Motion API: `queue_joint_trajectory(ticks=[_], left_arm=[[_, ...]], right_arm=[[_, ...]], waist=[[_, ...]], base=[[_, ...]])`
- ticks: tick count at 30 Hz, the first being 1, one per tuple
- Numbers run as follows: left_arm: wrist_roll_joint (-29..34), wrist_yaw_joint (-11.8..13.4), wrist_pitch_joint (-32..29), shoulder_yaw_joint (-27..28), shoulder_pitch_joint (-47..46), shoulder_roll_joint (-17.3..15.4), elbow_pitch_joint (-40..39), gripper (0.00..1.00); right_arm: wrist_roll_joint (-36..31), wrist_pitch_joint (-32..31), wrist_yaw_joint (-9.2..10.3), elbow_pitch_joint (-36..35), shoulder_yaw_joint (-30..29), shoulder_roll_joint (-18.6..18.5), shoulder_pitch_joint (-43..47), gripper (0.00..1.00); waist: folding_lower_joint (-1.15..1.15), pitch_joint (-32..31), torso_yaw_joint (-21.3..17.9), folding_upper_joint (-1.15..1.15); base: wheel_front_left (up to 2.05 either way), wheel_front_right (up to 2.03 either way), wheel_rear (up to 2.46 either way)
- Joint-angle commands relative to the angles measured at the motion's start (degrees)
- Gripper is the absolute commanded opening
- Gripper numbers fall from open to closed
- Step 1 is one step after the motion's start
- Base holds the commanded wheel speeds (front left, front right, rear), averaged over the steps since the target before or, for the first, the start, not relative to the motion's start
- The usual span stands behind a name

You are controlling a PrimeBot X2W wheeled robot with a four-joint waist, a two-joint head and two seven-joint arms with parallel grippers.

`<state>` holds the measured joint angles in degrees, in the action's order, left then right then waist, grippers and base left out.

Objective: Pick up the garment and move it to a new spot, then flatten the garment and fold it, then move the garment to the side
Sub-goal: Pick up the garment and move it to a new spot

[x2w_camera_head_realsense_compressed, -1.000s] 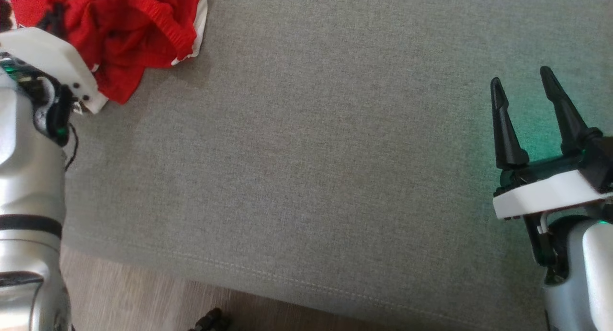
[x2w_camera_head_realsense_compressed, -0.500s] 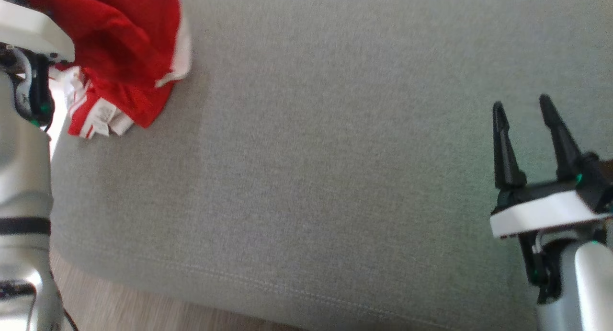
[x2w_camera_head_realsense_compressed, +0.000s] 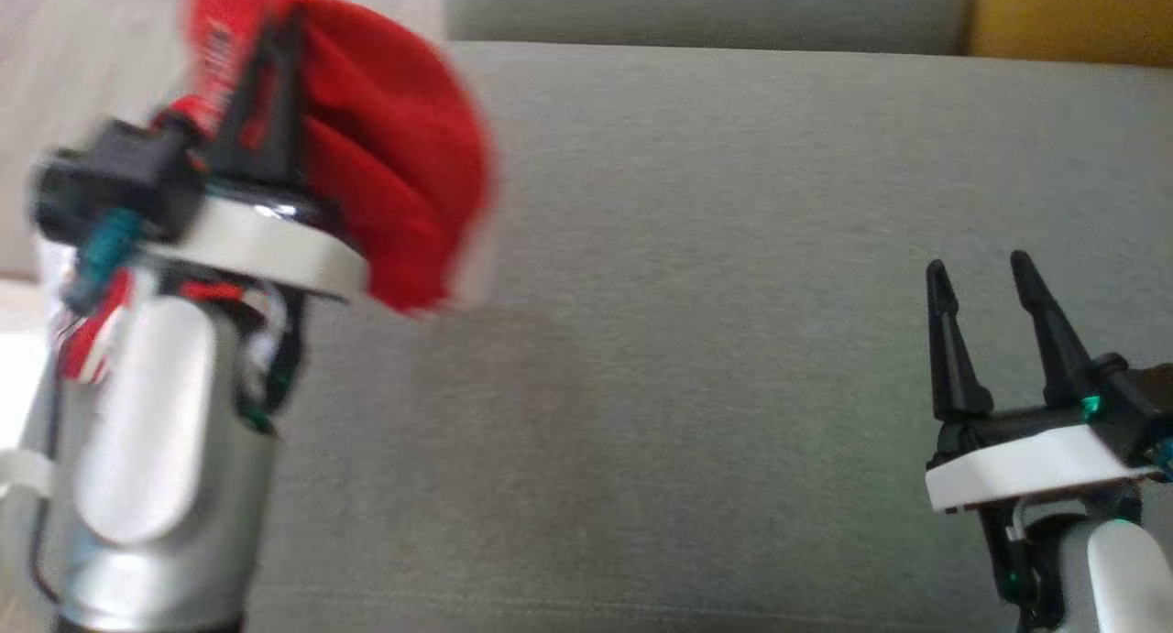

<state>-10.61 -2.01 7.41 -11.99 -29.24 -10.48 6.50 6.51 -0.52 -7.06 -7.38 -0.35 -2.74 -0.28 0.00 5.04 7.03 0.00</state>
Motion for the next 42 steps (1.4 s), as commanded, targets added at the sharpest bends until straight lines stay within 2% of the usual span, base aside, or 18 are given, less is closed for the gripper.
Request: queue_joint_trajectory(ticks=[1,7,14,18,22,23,24,25,32,42], left_arm=[[-0.3,0.1,-0.5,1.1,-1.8,-0.9,-2.9,0.00],[-1.4,-0.9,-2.2,-5.7,0.6,4.3,-4.3,0.00],[-1.6,-2.0,-1.8,-12.8,-1.7,6.7,6.5,0.00],[-1.7,-2.5,-0.9,-15.4,-3.1,7.1,14.3,0.00],[-1.9,-2.5,0.5,-16.4,-4.4,7.2,20.0,0.00],[-2.1,-2.6,1.2,-16.6,-4.6,7.3,20.8,0.27],[-2.2,-2.6,1.9,-16.9,-4.7,7.3,21.6,0.89],[-2.2,-2.7,2.5,-17.2,-4.6,7.3,22.2,1.00],[-2.5,-1.2,6.7,-16.5,-0.8,6.5,19.5,1.00],[-3.4,5.7,7.6,-8.5,9.9,0.7,8.1,1.00]], right_arm=[[0.6,-0.1,-0.43,-2.7,1.3,-0.2,-1.2,1.00],[2.1,-0.2,-0.43,-4.4,1.8,-0.1,-1.8,1.00],[3.8,1.2,-0.43,-3.4,2.4,-0.1,-3.6,1.00],[4.7,2.2,-0.43,-2.4,2.7,-0.1,-4.1,1.00],[4.9,3.2,-0.43,-1.6,2.7,-0.1,-4.4,1.00],[4.9,3.3,-0.43,-1.3,2.7,-0.1,-4.5,1.00],[4.8,3.4,-0.43,-1.0,2.7,-0.1,-4.5,1.00],[4.8,3.5,-0.43,-0.8,2.8,-0.1,-4.6,1.00],[4.0,3.4,-0.43,0.7,3.2,-0.1,-4.1,1.00],[2.5,1.7,-0.43,0.9,2.9,-0.1,-1.8,1.00]], waist=[[0.00,-0.4,-4.0,0.00],[0.00,3.3,-11.2,0.00],[0.00,7.9,-18.2,0.00],[0.00,9.6,-20.2,0.00],[0.00,10.2,-20.5,0.00],[0.00,10.1,-20.4,0.00],[0.00,10.0,-20.1,0.00],[0.00,9.7,-19.9,0.00],[0.00,6.3,-16.6,0.00],[0.00,2.1,-10.8,0.00]], base=[[0.00,0.00,0.00],[0.00,0.00,0.00],[0.00,0.00,0.00],[0.00,0.00,0.00],[0.00,0.00,0.00],[0.00,0.00,0.00],[0.00,0.00,0.00],[0.00,0.00,0.00],[0.00,0.00,0.00],[0.00,0.00,0.00]])
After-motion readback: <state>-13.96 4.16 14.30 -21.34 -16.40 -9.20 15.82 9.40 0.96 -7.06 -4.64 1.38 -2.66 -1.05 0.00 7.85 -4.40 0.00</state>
